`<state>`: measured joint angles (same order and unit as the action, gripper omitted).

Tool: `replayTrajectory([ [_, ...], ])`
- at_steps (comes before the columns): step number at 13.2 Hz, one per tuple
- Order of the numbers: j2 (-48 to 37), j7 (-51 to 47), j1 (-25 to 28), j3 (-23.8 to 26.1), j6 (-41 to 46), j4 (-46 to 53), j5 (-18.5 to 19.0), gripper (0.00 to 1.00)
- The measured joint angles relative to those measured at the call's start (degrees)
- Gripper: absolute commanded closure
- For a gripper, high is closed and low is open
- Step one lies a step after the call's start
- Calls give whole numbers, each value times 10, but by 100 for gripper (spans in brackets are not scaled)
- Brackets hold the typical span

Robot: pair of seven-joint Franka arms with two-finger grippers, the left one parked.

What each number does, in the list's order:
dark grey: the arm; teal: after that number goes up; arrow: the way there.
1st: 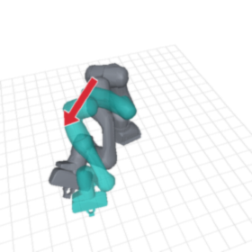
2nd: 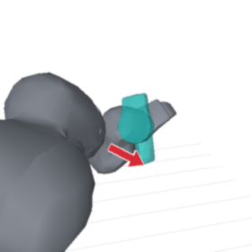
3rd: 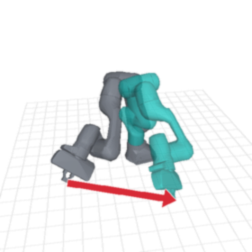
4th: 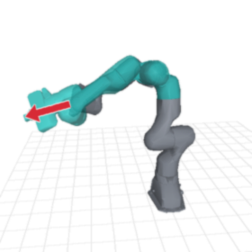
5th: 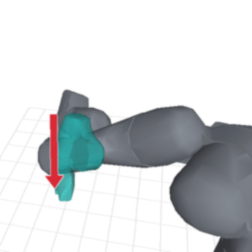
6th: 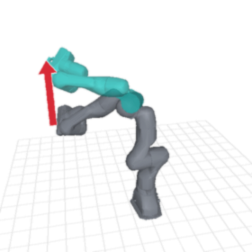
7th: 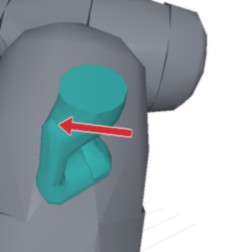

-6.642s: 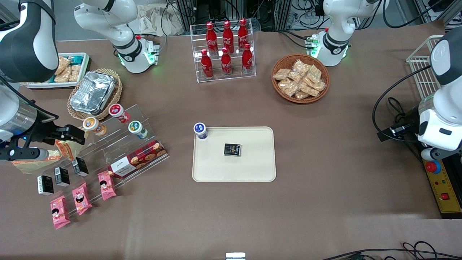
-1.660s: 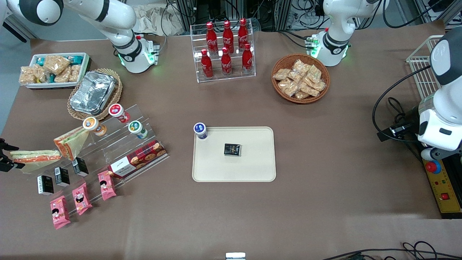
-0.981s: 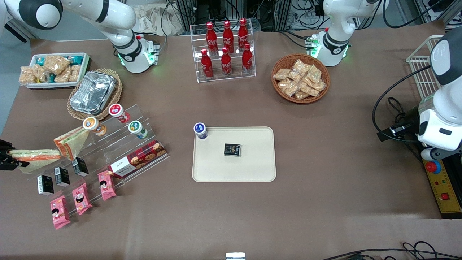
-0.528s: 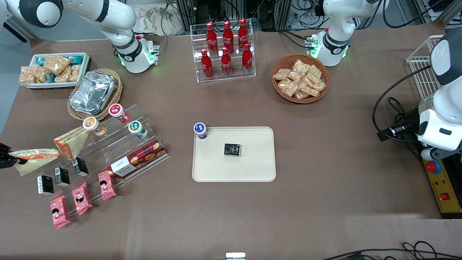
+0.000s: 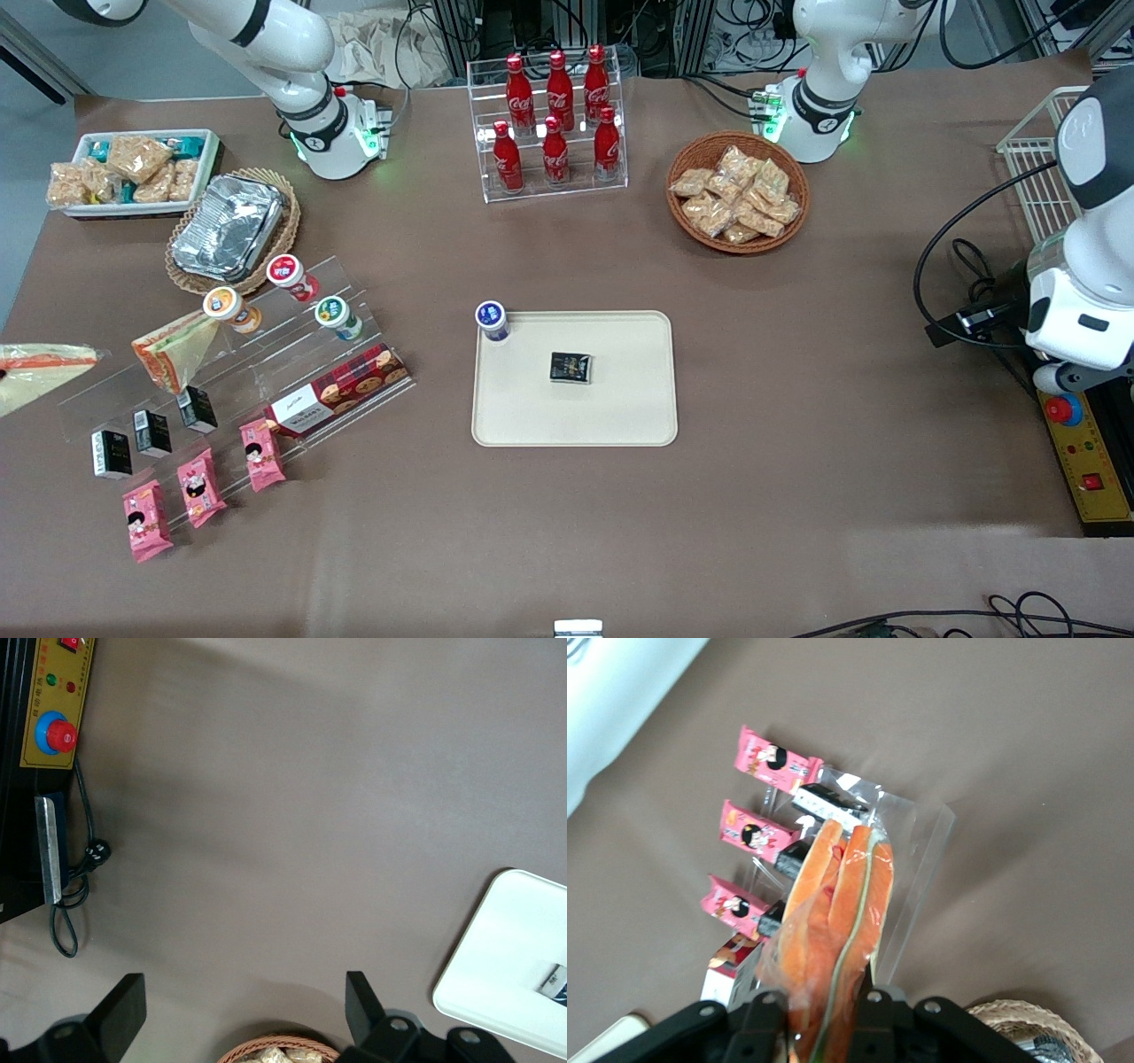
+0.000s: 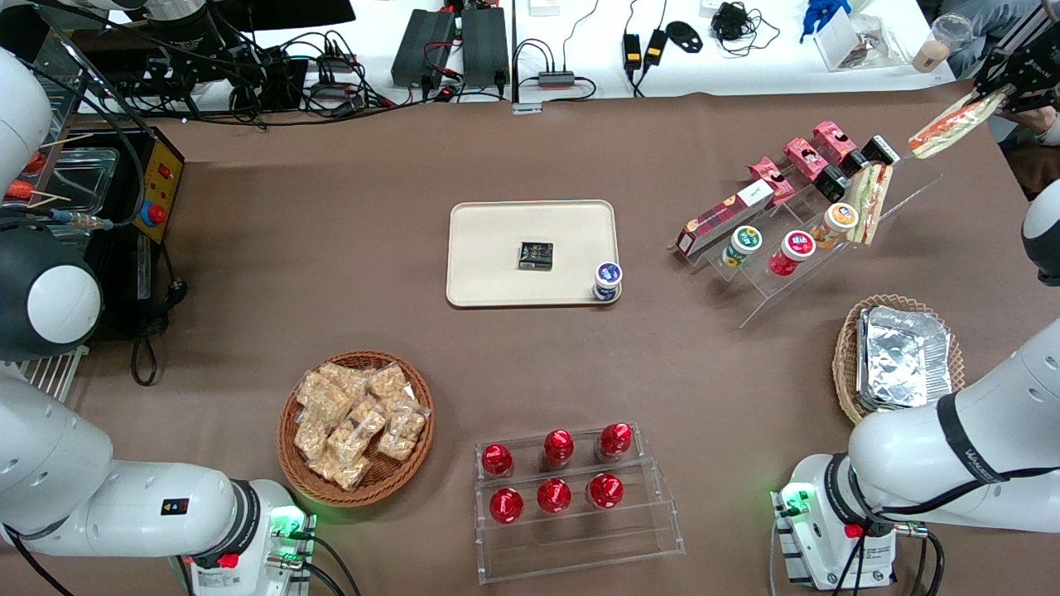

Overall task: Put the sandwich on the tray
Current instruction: 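Carry the held sandwich over the cream tray with the right gripper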

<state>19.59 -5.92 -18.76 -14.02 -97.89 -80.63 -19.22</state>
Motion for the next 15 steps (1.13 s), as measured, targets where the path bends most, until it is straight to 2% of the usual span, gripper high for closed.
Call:
replayTrajectory([
  [2, -18, -38, 16, 17, 7, 0, -1, 73],
  [6, -26, -65, 102, 25, 21, 0, 8, 68],
  [10, -28, -65, 176, 26, 22, 3, 34, 72],
  [15, -32, -61, 242, 35, 27, 19, 36, 73],
])
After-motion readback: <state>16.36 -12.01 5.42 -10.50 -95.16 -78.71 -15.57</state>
